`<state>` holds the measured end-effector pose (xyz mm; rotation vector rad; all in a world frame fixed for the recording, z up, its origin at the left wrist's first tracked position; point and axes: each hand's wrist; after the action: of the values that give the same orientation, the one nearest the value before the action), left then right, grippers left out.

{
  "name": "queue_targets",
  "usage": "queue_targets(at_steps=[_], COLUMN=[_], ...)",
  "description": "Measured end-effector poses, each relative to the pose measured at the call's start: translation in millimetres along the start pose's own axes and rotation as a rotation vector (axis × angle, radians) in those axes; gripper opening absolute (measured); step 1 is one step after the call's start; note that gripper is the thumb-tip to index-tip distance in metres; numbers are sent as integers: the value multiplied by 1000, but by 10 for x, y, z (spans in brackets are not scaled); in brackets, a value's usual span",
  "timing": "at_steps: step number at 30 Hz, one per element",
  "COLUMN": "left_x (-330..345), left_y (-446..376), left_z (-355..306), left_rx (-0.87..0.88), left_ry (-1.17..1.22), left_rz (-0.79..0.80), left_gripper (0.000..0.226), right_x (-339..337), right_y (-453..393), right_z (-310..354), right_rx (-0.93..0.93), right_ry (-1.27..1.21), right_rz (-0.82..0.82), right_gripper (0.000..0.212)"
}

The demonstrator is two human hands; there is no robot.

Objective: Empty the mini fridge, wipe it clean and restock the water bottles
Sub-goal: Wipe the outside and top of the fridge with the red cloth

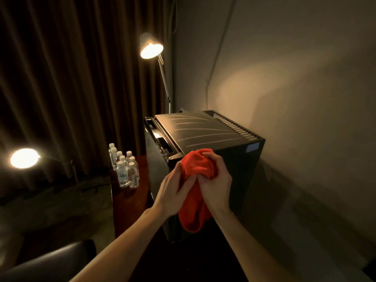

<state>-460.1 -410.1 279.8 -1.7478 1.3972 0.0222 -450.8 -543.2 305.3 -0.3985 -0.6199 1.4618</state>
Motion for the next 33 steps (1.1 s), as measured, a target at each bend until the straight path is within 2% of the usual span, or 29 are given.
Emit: queue_targets(at_steps=[4, 8, 11, 13, 18, 25, 30, 33], left_x=[106, 124, 30, -70, -321, -632, -846, -887], left_y=[-79, -248, -452, -600, -912, -1301, -1423, -1442], left_z=[-260, -355, -347, -275, -90, 367, 498, 588], left_rx=[-23, -56, -26, -26, 34, 26, 162, 260], left_ry=[29, 54, 48, 43, 45, 65, 31, -9], left_rz=[-59, -118, -161, -170, -103, -97, -2, 89], left_gripper=[47, 30, 16, 19, 23, 19, 20, 32], right_x=[-83, -177, -220, -228, -118, 405, 623, 635], right_y=[-66, -135, -247, -376, -621, -782, -820, -820], right_z=[116, 227, 269, 277, 223, 261, 212, 206], right_rx=[73, 116, 105, 106, 52, 28, 23, -24], right_ry=[-78, -115, -46, 42, 179, 293, 376, 439], right_rz=[41, 125, 173, 181, 153, 135, 82, 56], right_gripper=[44, 45, 48, 48, 47, 50, 43, 34])
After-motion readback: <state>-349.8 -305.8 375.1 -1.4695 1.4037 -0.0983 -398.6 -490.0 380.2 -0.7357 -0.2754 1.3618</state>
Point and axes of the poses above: each hand's wrist, its own y-axis away from the middle knuckle, its own x-axis out of the palm, z = x × y, and after that the axes turned 14 degrees about -y, right-handed
